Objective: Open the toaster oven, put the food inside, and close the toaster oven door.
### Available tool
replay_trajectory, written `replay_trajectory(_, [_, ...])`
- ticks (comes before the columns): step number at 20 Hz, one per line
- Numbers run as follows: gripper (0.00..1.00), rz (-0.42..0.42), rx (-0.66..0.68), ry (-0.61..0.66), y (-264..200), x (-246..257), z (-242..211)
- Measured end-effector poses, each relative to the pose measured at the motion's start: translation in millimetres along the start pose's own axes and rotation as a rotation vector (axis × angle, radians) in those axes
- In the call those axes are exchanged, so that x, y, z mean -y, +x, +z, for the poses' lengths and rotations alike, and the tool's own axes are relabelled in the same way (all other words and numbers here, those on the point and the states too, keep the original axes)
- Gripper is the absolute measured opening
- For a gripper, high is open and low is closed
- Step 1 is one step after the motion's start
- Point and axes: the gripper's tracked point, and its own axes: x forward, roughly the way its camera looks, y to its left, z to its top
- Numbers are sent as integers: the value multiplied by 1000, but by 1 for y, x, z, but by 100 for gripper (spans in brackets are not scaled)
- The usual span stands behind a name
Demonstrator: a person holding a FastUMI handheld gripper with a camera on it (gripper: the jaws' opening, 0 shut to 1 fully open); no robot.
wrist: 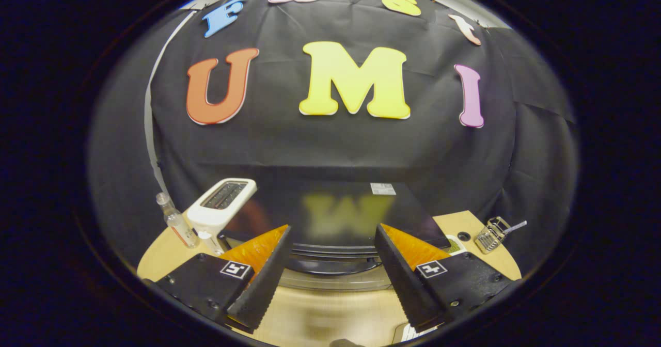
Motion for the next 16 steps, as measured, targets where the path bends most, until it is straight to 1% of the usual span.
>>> replay_trajectory(2, [100,-9,-56,8,11,1,-16])
replay_trajectory(4, [100,-11,-47,32,10,2,-16])
replay_trajectory(7, [100,-6,-61,40,-1,2,-22])
replay_trajectory(10, [100,-5,-57,13,-15,1,-31])
replay_trajectory(16, [100,34,-98,-41,-56,-1,-73])
